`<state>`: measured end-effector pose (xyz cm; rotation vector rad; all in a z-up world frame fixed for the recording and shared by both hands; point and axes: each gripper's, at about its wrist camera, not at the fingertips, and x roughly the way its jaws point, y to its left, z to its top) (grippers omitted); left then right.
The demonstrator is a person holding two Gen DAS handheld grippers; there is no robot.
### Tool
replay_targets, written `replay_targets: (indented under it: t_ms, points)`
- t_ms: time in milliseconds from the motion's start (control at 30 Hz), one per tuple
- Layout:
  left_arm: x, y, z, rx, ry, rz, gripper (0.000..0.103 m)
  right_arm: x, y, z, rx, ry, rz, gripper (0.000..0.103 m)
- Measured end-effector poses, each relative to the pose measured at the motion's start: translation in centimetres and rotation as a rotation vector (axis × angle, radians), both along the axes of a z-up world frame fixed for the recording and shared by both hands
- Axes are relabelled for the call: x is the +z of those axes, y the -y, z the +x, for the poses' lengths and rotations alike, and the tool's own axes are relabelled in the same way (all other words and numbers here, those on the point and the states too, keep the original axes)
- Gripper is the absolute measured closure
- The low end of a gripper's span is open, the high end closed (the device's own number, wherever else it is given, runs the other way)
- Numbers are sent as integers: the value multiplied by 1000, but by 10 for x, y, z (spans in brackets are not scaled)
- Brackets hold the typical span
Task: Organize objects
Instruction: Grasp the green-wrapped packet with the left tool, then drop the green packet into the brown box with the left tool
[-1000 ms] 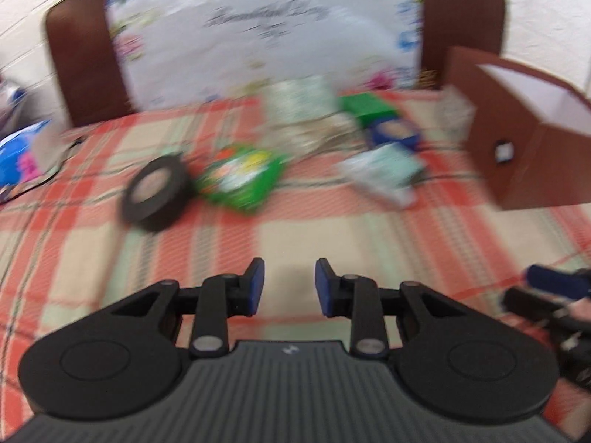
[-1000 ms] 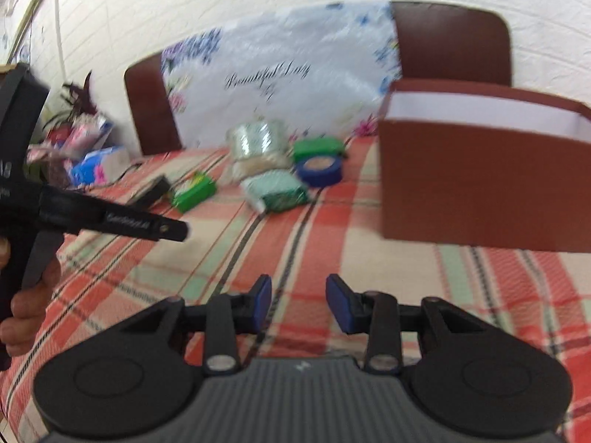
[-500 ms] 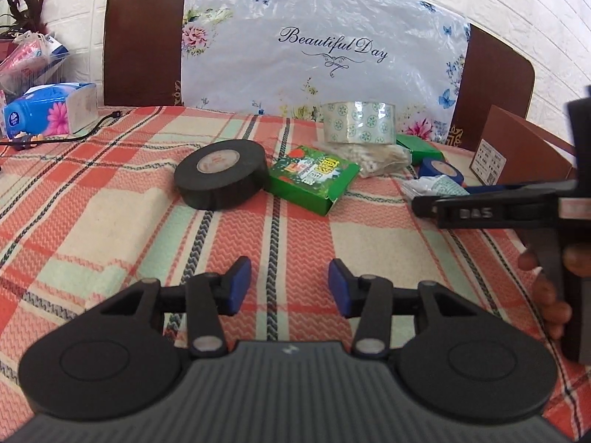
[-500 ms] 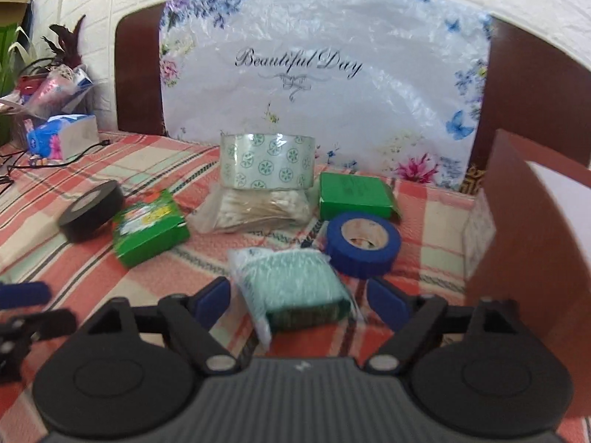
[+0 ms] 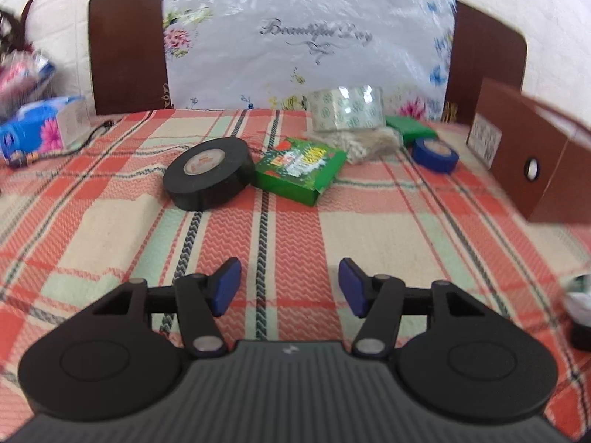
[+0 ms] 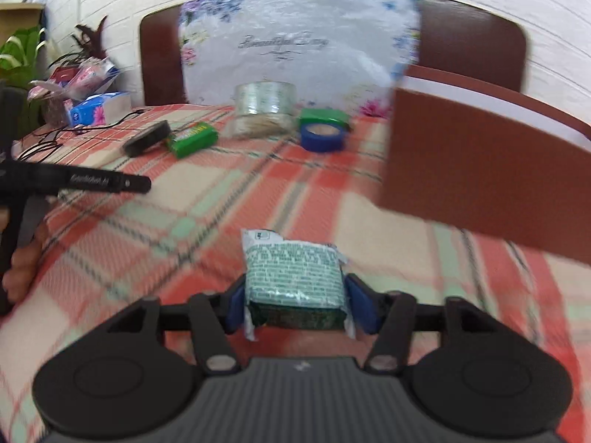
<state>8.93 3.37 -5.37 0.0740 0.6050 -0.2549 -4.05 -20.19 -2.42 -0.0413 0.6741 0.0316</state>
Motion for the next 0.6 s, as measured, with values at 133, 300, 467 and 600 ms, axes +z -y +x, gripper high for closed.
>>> replay_targets:
  t_ms: [133, 300, 467, 600]
  points:
    - [23, 33, -29, -186, -175, -235, 43, 6, 24, -42, -71, -3, 21, 19]
    - [34, 96, -54, -369, -394, -311, 42, 7, 30, -52, -68, 11, 58, 19]
    - [17, 134, -55, -389, -520, -260, 38, 6, 22, -48, -5, 4, 33, 18]
    - [17, 152, -64, -426, -470, -216, 53, 3, 23, -43, 2, 2, 40, 49]
